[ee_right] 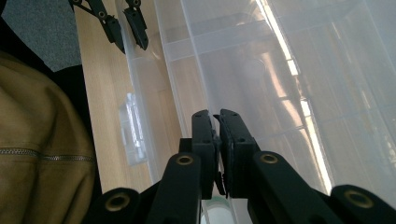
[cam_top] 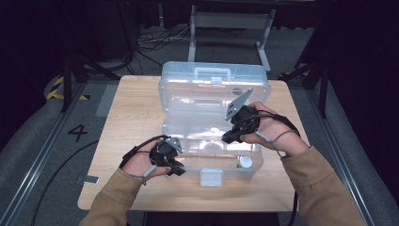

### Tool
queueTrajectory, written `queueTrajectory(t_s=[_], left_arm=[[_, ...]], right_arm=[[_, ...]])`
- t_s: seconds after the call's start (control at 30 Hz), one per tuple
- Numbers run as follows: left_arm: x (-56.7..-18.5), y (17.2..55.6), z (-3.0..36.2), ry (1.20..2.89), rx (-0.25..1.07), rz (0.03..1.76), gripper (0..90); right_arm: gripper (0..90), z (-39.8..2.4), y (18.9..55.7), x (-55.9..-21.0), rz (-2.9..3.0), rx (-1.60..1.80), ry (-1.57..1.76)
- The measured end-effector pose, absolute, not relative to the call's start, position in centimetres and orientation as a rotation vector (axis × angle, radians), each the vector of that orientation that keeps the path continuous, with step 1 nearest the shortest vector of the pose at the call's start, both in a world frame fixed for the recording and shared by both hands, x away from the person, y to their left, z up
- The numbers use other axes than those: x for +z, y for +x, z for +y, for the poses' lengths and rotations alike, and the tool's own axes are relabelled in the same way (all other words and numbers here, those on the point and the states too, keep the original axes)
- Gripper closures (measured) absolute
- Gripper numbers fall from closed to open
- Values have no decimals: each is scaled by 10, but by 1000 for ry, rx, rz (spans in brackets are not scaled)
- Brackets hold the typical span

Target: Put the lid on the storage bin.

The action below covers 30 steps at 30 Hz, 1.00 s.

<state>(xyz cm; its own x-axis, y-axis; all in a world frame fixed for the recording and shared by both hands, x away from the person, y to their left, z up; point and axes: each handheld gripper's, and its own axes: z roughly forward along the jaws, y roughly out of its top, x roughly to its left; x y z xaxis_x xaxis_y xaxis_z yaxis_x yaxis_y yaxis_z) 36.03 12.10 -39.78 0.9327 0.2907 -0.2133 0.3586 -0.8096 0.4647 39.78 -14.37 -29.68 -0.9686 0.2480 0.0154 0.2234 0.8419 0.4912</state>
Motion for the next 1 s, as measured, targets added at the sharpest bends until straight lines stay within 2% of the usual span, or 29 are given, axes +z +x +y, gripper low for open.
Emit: queueTrajectory(t_s=[0.5,1.0], left_arm=[[-380,359,127,2547,-178,466,759],[-338,364,164,2433,-148,503,849]], right_arm=[[857,-143,396,-297,2956,778,380],[857,-142,395,-297,2953,772,380]])
